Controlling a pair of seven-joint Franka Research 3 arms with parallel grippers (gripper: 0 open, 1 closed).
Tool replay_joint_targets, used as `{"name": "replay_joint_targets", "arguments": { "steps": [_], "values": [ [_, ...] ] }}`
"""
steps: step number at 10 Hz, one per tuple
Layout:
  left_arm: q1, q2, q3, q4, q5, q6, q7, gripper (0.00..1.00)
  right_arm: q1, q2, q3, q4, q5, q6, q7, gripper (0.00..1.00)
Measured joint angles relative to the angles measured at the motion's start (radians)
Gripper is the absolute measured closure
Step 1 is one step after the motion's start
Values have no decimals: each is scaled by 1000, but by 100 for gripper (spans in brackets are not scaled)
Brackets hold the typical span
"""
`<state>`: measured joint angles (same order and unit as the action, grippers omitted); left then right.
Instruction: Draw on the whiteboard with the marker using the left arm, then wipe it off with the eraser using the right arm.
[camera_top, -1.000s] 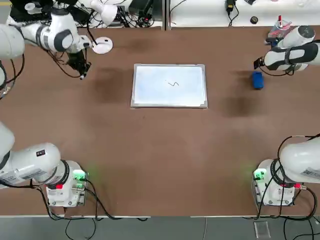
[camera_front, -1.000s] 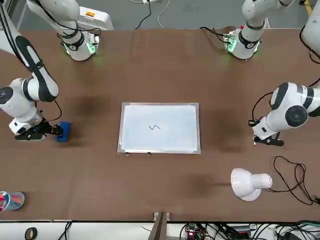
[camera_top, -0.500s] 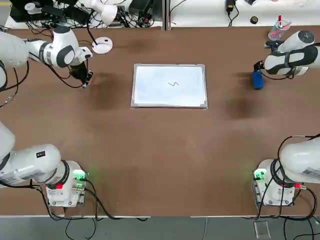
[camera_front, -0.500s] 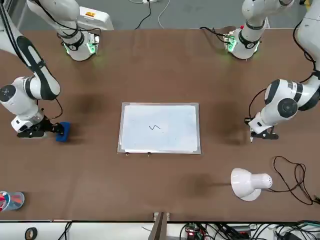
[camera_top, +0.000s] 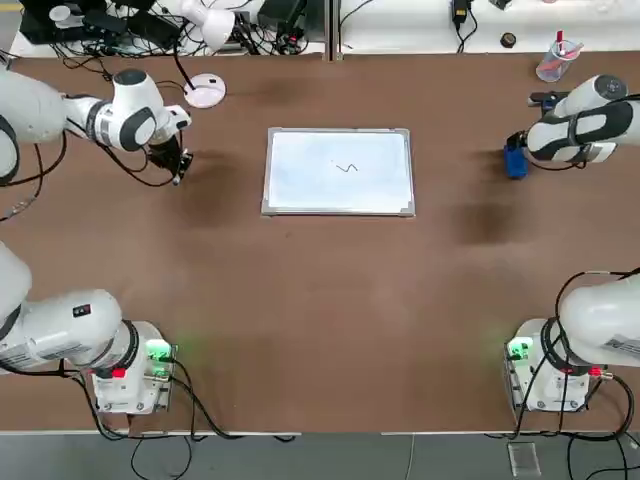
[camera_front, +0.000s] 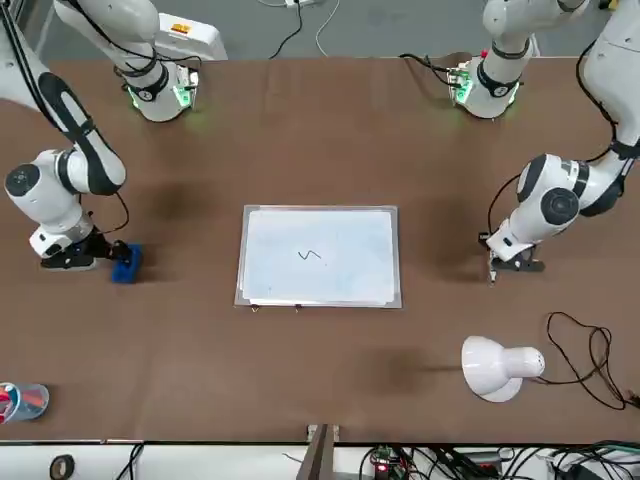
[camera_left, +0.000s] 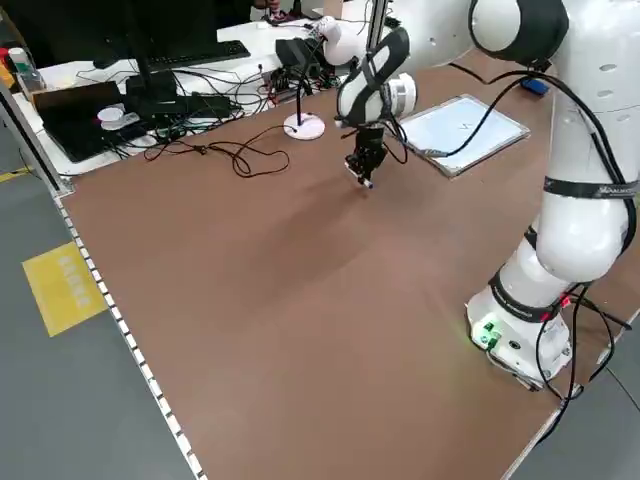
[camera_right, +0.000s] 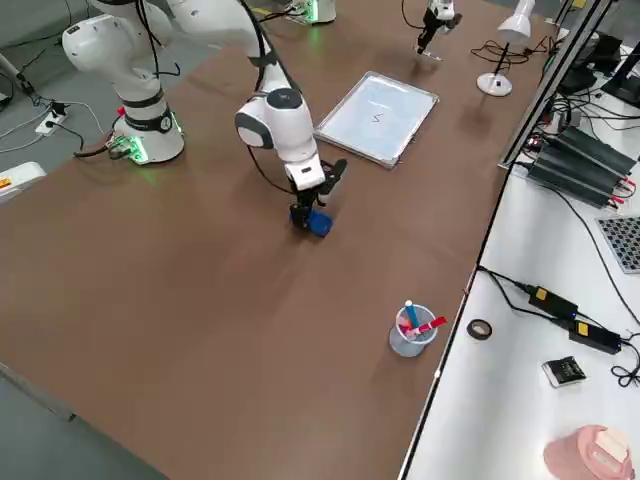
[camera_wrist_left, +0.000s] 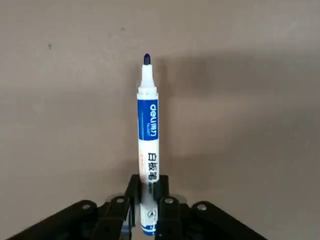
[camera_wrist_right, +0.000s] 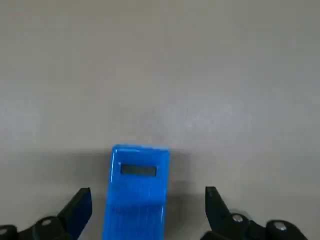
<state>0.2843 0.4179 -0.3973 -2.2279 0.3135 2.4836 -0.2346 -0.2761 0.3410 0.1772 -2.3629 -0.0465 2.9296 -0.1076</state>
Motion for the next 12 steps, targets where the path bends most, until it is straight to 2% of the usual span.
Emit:
{"name": "replay_joint_targets", "arguments": {
  "steps": [2, 3, 6, 7, 9, 10, 11, 12],
  "values": [
    [0, 11, 7, 0, 0, 6, 0, 79, 0, 0, 0, -6, 0, 10, -1, 0],
    [0, 13, 9, 0, 0, 7, 0, 73, 0, 0, 0, -6, 0, 13, -1, 0],
    [1, 13, 11, 15, 0, 6, 0, 49, 0, 1, 2, -11, 0, 28, -2, 0],
    [1, 11, 11, 32, 0, -6, 0, 35, 0, 2, 2, -15, 0, 35, -2, 0],
    [0, -1, 10, 96, 0, -98, 4, 19, 1, 7, 3, -20, 0, 42, -2, 0],
    [-2, -9, 9, 134, 0, -157, 9, 5, 1, 9, 4, -21, 0, 42, -2, 0],
    [-5, -17, 8, 164, 0, -198, 13, 0, 1, 9, 4, -21, 0, 43, -2, 0],
    [-10, -23, 8, 182, 0, -220, 15, 0, 1, 10, 4, -23, 0, 46, -2, 0]
  ]
}}
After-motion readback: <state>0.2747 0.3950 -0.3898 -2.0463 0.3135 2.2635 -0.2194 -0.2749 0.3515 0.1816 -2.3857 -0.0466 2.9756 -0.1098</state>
